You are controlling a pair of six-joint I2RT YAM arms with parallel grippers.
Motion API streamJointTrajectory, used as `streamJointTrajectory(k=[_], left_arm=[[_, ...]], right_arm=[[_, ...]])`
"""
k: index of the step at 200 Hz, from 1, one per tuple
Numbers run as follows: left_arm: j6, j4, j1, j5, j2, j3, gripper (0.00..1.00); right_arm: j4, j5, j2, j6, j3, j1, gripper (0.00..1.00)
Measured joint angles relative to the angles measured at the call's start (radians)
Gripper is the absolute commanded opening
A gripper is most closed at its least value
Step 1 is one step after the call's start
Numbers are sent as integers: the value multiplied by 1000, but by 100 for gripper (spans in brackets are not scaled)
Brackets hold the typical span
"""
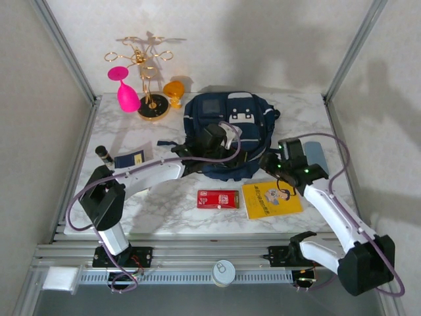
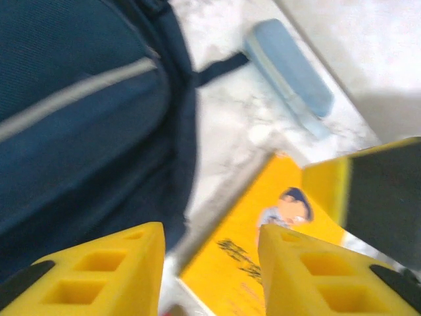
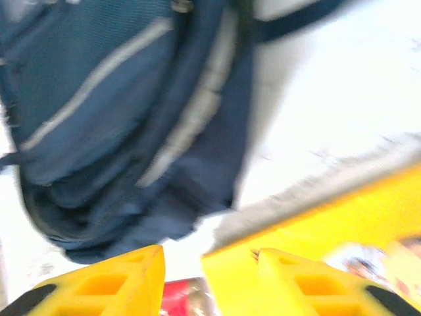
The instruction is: Pack books, pencil case, and school supplies into a backpack
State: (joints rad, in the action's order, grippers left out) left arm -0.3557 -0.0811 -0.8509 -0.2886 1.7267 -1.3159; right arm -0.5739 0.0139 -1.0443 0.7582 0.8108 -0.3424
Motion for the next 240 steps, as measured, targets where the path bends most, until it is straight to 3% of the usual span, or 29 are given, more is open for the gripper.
streamJointTrajectory(k=[50,119,147,183,220,240], left_arm=[[-97,43,-137,-33,103,-28,47],[-138,-14,-149,2,437,-205,49],[-149,-29,-146,51,489,-262,50],[-171,-50,-140,33,504,-279,51],[-199,-53,-143,34,465,-202,50],[-229,-50,-148,37,436,-159,51]], right_arm=[[-215,67,168,227,-205,6,61],[-201,66,293,416,-435,59,71],[-155,39,294,425,-465,82,73],[-139,-1,262,405,-460,140,72],[-125,-93,114,310,-388,243,71],[-3,-148,18,227,-332,328,70]])
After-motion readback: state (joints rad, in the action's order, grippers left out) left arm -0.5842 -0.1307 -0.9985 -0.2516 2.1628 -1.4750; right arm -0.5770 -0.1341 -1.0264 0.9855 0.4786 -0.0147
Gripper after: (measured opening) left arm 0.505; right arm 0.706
